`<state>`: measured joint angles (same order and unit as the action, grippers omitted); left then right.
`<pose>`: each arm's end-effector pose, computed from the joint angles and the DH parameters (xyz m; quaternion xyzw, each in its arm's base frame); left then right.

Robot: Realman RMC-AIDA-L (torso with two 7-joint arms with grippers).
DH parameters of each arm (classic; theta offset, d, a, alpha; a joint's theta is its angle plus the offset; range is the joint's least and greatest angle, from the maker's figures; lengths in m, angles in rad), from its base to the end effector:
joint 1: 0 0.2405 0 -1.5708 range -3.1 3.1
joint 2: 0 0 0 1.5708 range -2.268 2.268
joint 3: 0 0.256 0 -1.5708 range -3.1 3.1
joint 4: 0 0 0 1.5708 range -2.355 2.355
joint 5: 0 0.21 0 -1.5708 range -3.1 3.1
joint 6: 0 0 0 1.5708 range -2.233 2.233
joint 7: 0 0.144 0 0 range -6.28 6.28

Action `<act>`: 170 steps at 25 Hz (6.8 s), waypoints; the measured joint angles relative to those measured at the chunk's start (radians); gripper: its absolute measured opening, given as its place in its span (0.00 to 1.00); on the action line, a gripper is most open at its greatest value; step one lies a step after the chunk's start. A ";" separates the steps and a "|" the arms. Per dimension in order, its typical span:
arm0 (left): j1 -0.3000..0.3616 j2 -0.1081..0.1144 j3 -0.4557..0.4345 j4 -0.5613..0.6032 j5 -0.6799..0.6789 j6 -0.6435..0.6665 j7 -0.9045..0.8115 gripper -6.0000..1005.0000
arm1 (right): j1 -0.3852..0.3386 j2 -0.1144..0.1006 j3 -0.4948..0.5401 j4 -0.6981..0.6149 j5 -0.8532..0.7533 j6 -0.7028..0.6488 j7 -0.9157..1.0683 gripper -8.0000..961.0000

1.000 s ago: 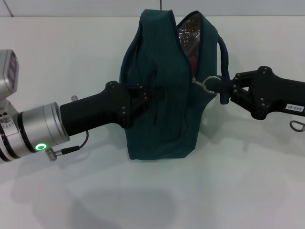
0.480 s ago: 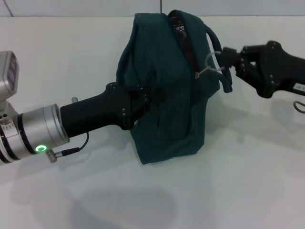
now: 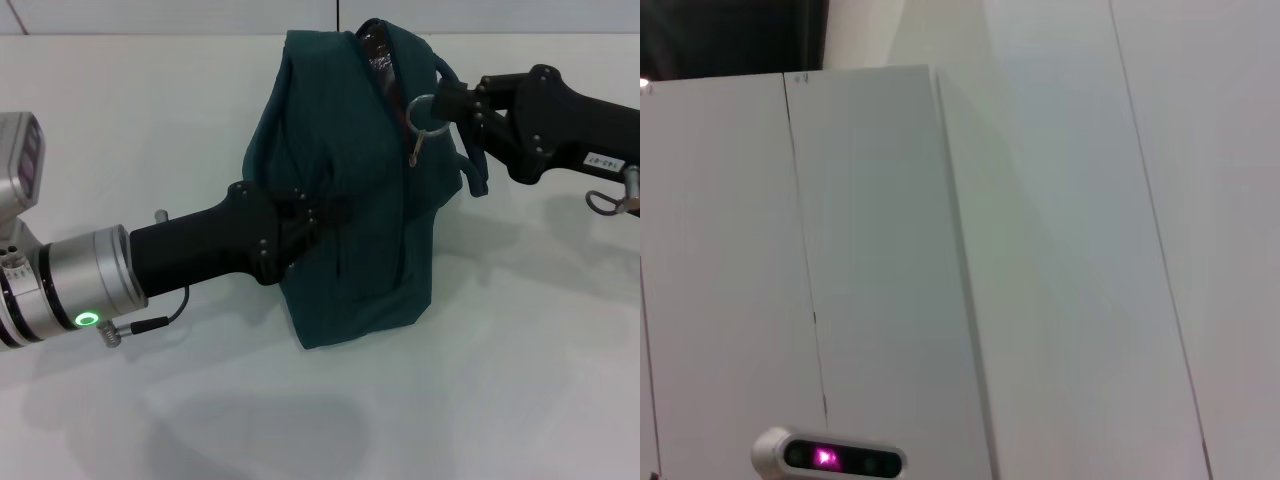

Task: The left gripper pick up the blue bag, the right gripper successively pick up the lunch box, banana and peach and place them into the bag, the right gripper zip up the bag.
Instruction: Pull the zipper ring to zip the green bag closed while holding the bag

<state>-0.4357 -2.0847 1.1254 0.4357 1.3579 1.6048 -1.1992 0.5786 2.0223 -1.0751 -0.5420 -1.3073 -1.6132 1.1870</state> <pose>-0.2351 0.2899 -0.0382 -0.8815 -0.2100 -0.4153 0.0799 0.1869 0.3452 0.0098 -0.8914 0.0830 0.4316 0.1105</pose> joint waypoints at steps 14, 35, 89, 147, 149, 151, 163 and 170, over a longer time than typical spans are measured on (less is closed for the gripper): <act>-0.008 -0.002 0.002 0.000 0.022 0.004 0.004 0.05 | 0.023 -0.001 -0.002 0.001 -0.003 0.016 -0.001 0.01; -0.009 -0.002 0.000 -0.012 0.047 -0.019 0.004 0.05 | 0.045 -0.001 -0.002 -0.006 0.001 0.009 0.003 0.01; -0.025 0.002 -0.012 -0.009 0.087 -0.019 -0.016 0.05 | -0.055 -0.003 -0.092 -0.007 -0.109 0.055 -0.053 0.67; -0.031 0.000 -0.024 -0.012 0.089 -0.019 -0.020 0.05 | -0.064 0.003 -0.116 0.094 -0.047 0.032 0.010 0.35; -0.031 0.000 -0.024 -0.012 0.089 -0.019 -0.020 0.05 | -0.056 0.003 -0.116 0.107 -0.047 0.031 0.010 0.33; -0.031 0.000 -0.024 -0.012 0.089 -0.019 -0.020 0.05 | -0.042 0.004 -0.117 0.125 -0.047 0.025 0.010 0.32; -0.023 -0.002 -0.024 -0.012 0.088 -0.019 -0.020 0.05 | -0.044 0.002 -0.116 0.153 -0.027 -0.012 0.010 0.32; -0.022 -0.002 -0.024 -0.014 0.088 -0.019 -0.020 0.05 | -0.045 0.001 -0.107 0.181 -0.020 0.007 0.010 0.32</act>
<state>-0.4576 -2.0862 1.1014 0.4221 1.4462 1.5862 -1.2195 0.5339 2.0232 -1.1819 -0.3605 -1.3268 -1.6059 1.1965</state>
